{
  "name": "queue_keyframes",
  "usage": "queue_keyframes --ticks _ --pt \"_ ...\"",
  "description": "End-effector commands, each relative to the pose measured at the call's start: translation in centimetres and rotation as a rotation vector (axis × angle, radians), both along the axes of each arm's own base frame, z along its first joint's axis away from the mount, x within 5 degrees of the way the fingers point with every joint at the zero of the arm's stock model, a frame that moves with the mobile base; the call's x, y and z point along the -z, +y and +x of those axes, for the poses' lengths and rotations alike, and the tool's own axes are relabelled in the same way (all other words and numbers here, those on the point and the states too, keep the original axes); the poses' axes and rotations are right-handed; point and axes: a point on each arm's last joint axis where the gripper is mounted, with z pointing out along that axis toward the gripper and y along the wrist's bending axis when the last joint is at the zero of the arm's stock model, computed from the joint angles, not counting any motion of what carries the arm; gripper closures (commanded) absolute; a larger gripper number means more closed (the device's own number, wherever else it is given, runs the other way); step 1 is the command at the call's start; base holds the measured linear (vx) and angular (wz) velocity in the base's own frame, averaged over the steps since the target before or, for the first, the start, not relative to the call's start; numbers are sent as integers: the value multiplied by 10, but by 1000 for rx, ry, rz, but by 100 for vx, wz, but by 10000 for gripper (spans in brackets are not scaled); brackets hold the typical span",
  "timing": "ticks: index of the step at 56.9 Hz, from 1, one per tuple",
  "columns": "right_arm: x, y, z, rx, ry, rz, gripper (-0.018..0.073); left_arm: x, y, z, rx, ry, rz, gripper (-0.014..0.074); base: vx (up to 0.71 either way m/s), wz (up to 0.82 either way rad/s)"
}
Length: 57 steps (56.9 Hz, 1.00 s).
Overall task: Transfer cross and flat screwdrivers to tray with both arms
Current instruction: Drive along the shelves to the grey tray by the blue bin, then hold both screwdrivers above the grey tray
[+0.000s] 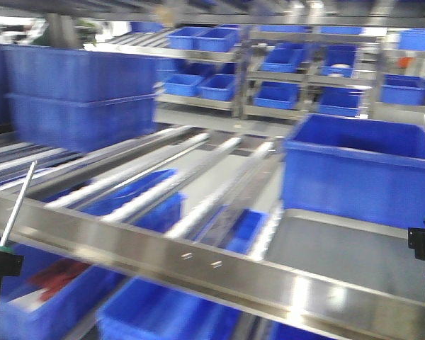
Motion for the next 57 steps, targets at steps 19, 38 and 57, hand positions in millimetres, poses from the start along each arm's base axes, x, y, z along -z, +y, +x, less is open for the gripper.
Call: queue_keyframes --ticks 19,38,57 --pt "-19 -1 0 3 -126 9 568 -19 -2 -3 -12 -102 -52 597 23 -57" --pt "-19 -1 0 3 -126 9 568 -19 -2 -3 -12 -102 -52 597 23 -37" --pt "-19 -1 0 3 -127 9 568 -19 -2 -3 -12 -103 -52 597 21 -10"
